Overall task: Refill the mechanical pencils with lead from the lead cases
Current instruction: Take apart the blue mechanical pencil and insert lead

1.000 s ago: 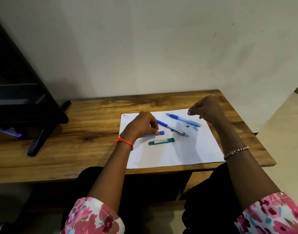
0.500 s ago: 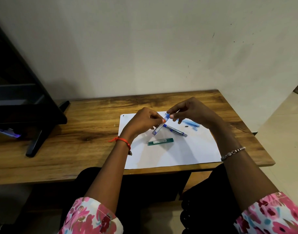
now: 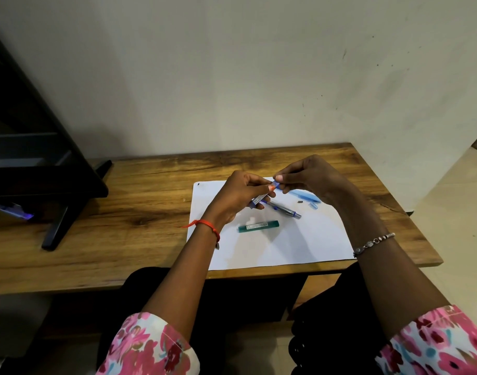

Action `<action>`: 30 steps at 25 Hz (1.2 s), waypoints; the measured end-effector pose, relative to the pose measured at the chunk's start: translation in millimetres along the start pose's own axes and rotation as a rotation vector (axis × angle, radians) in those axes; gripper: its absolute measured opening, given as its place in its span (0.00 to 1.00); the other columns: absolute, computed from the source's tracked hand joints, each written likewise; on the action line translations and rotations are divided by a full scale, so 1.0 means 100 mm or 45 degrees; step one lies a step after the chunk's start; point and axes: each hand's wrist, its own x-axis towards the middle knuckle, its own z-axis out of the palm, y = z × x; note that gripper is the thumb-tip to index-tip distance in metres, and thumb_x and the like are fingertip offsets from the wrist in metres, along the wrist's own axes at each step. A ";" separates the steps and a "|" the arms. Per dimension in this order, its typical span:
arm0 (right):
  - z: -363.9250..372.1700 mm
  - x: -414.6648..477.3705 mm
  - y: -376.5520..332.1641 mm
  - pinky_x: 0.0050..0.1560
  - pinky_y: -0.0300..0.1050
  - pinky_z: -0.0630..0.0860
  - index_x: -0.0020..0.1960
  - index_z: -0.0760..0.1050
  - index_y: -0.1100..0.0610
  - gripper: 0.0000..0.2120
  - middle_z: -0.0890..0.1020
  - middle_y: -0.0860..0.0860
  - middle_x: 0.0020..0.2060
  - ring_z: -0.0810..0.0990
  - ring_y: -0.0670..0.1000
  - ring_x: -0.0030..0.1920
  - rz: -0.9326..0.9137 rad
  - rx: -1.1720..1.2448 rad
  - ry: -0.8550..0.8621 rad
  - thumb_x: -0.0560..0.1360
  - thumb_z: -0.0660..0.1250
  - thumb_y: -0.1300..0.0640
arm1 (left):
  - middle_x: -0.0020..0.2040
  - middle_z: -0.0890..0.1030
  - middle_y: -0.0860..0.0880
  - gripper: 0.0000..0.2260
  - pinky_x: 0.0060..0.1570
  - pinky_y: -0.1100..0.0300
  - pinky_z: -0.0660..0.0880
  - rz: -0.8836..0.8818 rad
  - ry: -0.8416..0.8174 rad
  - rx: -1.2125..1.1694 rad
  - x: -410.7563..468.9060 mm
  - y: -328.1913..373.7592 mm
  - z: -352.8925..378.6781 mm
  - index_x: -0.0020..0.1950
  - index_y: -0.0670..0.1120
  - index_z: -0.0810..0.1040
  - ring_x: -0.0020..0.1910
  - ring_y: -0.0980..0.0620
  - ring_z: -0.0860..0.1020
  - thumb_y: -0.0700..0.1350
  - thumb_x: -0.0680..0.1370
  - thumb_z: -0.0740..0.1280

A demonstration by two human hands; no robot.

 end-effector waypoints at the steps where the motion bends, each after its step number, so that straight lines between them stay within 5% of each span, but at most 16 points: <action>1: 0.00 0.00 0.00 0.36 0.34 0.79 0.51 0.80 0.67 0.09 0.84 0.52 0.29 0.82 0.48 0.30 0.025 0.044 0.015 0.71 0.69 0.69 | 0.38 0.82 0.51 0.05 0.31 0.68 0.76 0.002 0.012 -0.001 0.01 0.00 0.00 0.48 0.43 0.81 0.31 0.62 0.79 0.42 0.75 0.68; 7: -0.11 -0.02 0.02 0.33 0.36 0.80 0.43 0.78 0.69 0.02 0.81 0.59 0.36 0.80 0.50 0.30 0.204 0.362 0.246 0.72 0.67 0.69 | 0.37 0.81 0.50 0.09 0.29 0.69 0.73 -0.009 0.050 0.025 -0.02 -0.01 0.01 0.51 0.39 0.82 0.28 0.65 0.77 0.43 0.75 0.68; 11: -0.06 -0.03 0.01 0.33 0.42 0.82 0.44 0.72 0.68 0.08 0.78 0.63 0.41 0.80 0.56 0.40 0.523 0.738 0.147 0.77 0.56 0.72 | 0.38 0.81 0.52 0.06 0.31 0.69 0.73 0.025 0.040 0.059 -0.01 -0.01 -0.02 0.49 0.44 0.82 0.29 0.66 0.77 0.43 0.75 0.68; 15: 0.02 -0.02 0.00 0.40 0.41 0.82 0.46 0.74 0.71 0.05 0.79 0.62 0.42 0.81 0.53 0.38 0.542 0.611 -0.047 0.76 0.60 0.72 | 0.43 0.83 0.51 0.07 0.34 0.66 0.71 0.091 0.145 0.171 0.00 -0.02 -0.04 0.50 0.47 0.83 0.33 0.60 0.77 0.43 0.73 0.71; 23: 0.10 0.00 0.03 0.36 0.39 0.82 0.46 0.75 0.71 0.07 0.84 0.60 0.33 0.84 0.51 0.31 0.548 0.775 -0.013 0.75 0.59 0.74 | 0.44 0.82 0.45 0.08 0.37 0.70 0.69 0.388 0.297 0.415 0.04 0.00 -0.05 0.47 0.40 0.84 0.40 0.51 0.75 0.37 0.69 0.74; 30: 0.13 -0.01 0.03 0.37 0.40 0.82 0.43 0.76 0.71 0.08 0.83 0.60 0.34 0.84 0.52 0.30 0.529 0.752 0.030 0.75 0.58 0.75 | 0.47 0.82 0.41 0.06 0.46 0.57 0.72 0.664 0.307 0.783 0.02 0.02 -0.03 0.47 0.39 0.84 0.48 0.47 0.77 0.35 0.71 0.70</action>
